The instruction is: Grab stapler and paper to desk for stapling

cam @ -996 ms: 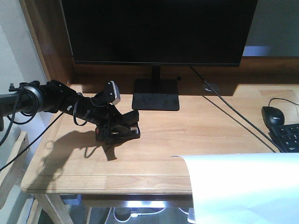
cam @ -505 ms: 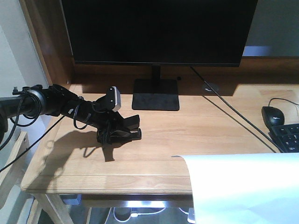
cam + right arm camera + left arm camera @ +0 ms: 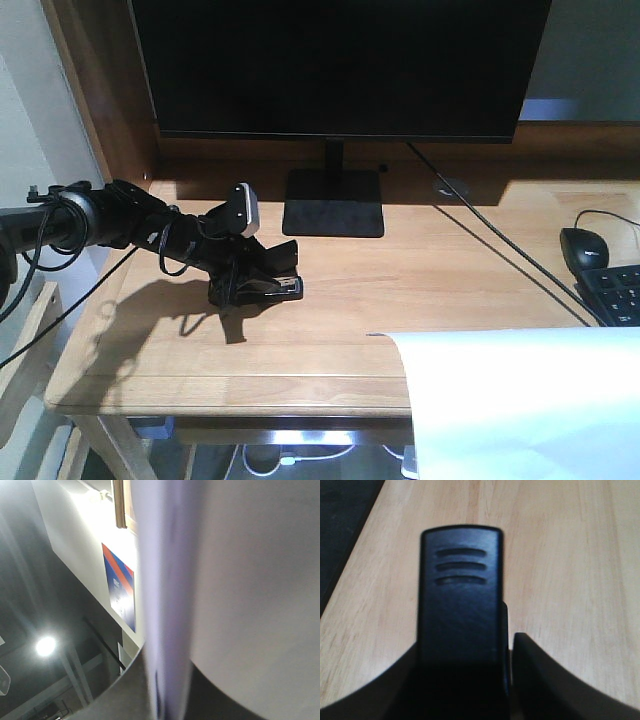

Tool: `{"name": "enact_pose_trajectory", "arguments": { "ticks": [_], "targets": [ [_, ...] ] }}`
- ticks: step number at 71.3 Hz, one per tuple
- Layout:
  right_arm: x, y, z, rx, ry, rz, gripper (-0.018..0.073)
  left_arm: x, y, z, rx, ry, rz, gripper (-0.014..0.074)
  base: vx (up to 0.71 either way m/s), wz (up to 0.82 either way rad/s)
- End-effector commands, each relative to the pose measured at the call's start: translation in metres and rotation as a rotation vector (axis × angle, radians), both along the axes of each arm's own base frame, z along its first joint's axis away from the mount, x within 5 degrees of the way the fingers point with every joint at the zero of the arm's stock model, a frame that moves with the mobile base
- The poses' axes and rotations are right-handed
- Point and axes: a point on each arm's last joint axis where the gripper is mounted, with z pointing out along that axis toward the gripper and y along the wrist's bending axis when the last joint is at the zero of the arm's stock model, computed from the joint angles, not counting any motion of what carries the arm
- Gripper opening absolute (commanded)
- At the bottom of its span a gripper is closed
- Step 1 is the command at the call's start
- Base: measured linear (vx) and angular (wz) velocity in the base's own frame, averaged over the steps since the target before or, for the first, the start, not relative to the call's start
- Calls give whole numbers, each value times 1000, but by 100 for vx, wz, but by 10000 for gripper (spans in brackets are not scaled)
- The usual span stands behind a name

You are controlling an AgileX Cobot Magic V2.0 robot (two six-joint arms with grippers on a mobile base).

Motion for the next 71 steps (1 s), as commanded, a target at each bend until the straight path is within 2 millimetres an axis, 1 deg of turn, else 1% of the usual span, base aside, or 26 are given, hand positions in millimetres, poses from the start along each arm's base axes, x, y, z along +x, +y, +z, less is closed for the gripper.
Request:
{"name": "enact_pose_trajectory", "arguments": {
  "ticks": [1,7,17,42,52,56,60,68,69,71],
  "targets": [
    [-1,1,1,5,-26,14,-3,4,-5,43,-76,-73,12,447,0,0],
    [-1,1,1,5,-26,14,-3,3,-5,47,-80,-72,20,473,0,0],
    [-1,1,1,4,-25,14,-3,1,-5,59,-83,-89,8,471,0,0],
    [-1,1,1,4,-25,14,-3,-13,-6,113,-128,-163,-56,467,0,0],
    [-1,1,1,4,-25,14,-3,-15,-6,121,-132,-178,-63,454,0,0],
    [-1,1,1,4,-25,14,-3,-16,-5,121,-127,-178,-66,416,0,0],
    [-1,1,1,4,-25,14,-3,-16,-5,120,-119,-179,-70,349,0,0],
    [-1,1,1,4,-25,14,-3,-16,-4,118,-86,-184,-85,155,0,0],
    [-1,1,1,4,-25,14,-3,-16,-4,118,-85,-185,-85,143,0,0],
    [-1,1,1,4,-25,14,-3,-16,-3,117,-81,-184,-85,79,0,0]
  ]
}}
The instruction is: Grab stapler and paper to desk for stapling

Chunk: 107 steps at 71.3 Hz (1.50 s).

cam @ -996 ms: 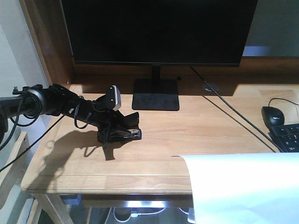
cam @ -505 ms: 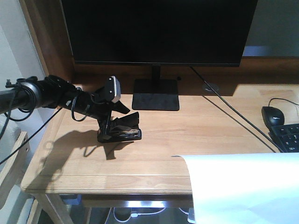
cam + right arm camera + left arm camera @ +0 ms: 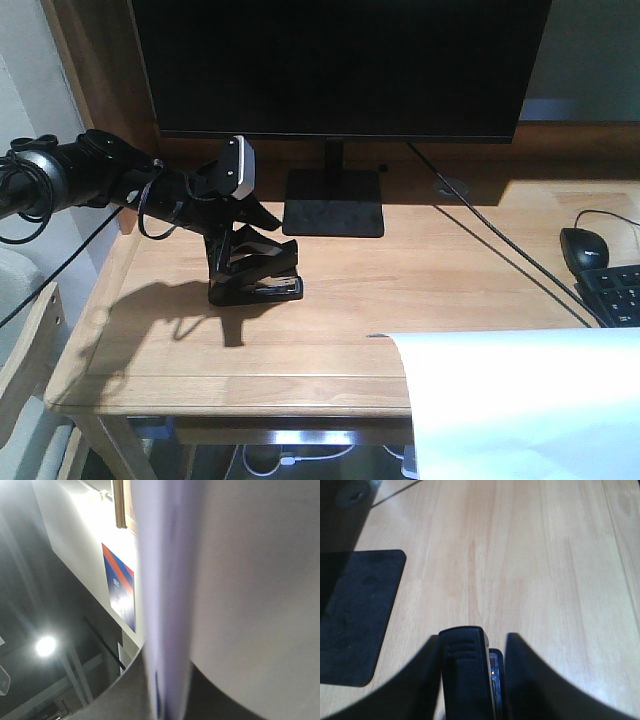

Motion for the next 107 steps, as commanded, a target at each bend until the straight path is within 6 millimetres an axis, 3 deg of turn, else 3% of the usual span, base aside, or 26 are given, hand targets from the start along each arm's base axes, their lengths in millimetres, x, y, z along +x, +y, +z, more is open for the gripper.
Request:
{"name": "enact_pose_trajectory", "arguments": {
  "ticks": [1,5,23,43,107],
  "targets": [
    [-1,1,1,4,-25,14,-3,-3,-3,39,-56,-60,7,67,0,0],
    [-1,1,1,4,-25,14,-3,-3,-2,39,-60,-40,26,-10,0,0],
    [-1,1,1,4,-25,14,-3,6,-2,18,-49,-7,82,-8,0,0],
    [-1,1,1,4,-25,14,-3,8,-2,8,-40,5,94,-8,0,0],
    [-1,1,1,4,-25,14,-3,4,-4,8,-56,35,49,-8,0,0]
  ]
}}
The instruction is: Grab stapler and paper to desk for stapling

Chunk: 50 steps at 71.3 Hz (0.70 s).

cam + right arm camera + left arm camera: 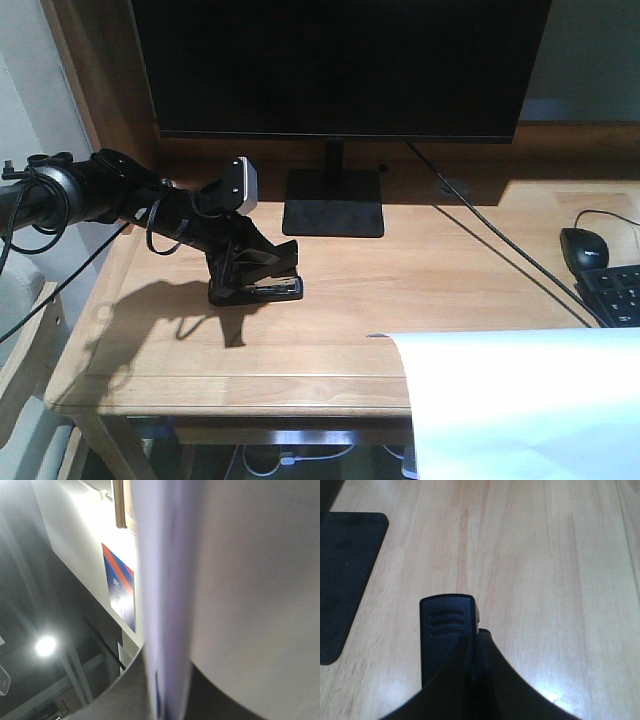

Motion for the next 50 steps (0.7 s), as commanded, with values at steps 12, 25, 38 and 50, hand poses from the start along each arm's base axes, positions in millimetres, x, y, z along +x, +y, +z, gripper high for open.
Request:
{"name": "enact_pose_trajectory", "arguments": {
  "ticks": [12,25,38,50],
  "targets": [
    [-1,1,1,4,-25,14,-3,0,-4,39,-74,-57,12,-8,0,0],
    [-1,1,1,4,-25,14,-3,0,-4,39,-74,-57,12,-8,0,0],
    [-1,1,1,4,-25,14,-3,0,-4,39,-74,-57,12,-8,0,0],
    [3,-1,-1,16,21,-7,-3,0,-4,39,-74,-57,12,-8,0,0]
  ]
}}
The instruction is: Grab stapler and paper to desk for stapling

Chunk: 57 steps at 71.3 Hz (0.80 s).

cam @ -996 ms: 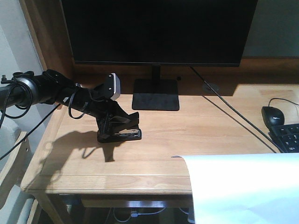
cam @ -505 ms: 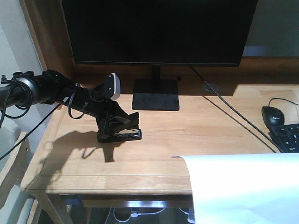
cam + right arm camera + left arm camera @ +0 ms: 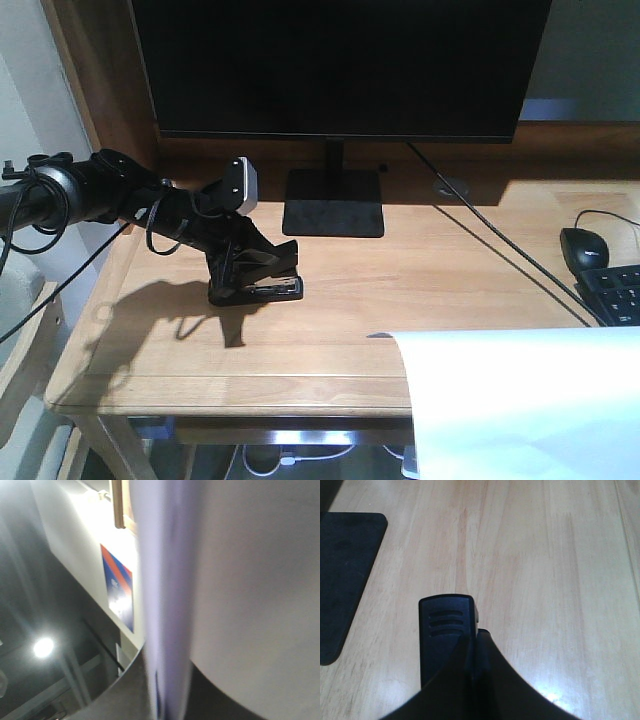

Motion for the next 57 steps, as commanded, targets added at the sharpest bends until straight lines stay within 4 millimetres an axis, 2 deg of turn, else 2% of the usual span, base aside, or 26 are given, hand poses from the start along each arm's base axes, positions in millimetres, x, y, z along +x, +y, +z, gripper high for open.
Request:
{"name": "enact_pose_trajectory", "arguments": {
  "ticks": [1,17,35,43,57],
  "targets": [
    [2,-1,0,13,15,-4,-3,0,-4,39,-73,-59,13,-8,0,0],
    [4,0,4,-94,24,-86,-3,0,-4,39,-73,-59,13,-8,0,0],
    [16,2,42,-298,121,-205,-3,0,-4,39,-73,-59,13,-8,0,0],
    [30,9,55,-409,142,-215,-3,0,-4,39,-73,-59,13,-8,0,0],
    [78,30,59,-666,253,-183,-3,0,-4,39,-73,-59,13,-6,0,0]
  ]
}}
